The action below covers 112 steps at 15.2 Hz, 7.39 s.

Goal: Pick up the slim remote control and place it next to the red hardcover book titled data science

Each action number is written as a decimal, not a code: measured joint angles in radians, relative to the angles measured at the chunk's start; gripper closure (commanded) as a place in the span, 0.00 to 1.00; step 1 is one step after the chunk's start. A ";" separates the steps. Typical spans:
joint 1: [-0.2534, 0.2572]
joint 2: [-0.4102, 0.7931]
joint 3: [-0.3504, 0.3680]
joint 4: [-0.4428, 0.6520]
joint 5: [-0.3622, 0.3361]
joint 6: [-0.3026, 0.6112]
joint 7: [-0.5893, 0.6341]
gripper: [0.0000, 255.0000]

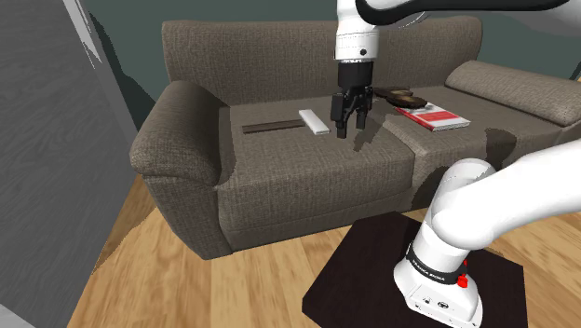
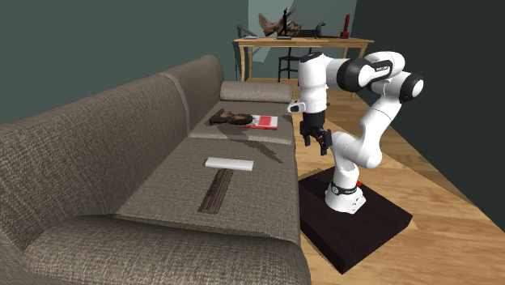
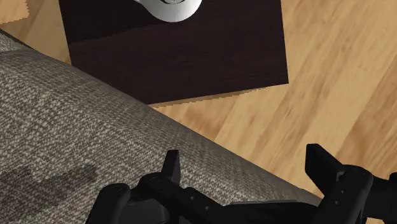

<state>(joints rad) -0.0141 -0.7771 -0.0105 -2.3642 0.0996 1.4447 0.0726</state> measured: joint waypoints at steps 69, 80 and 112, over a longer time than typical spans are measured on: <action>-0.186 0.821 -0.179 0.596 -0.114 0.384 0.012 1.00; -0.235 0.674 -0.228 0.495 -0.146 0.344 -0.078 1.00; -0.406 0.401 -0.456 0.062 -0.294 0.537 -0.386 1.00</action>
<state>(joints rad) -0.4197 -0.3757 -0.4667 -2.3018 -0.1940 1.9816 -0.3135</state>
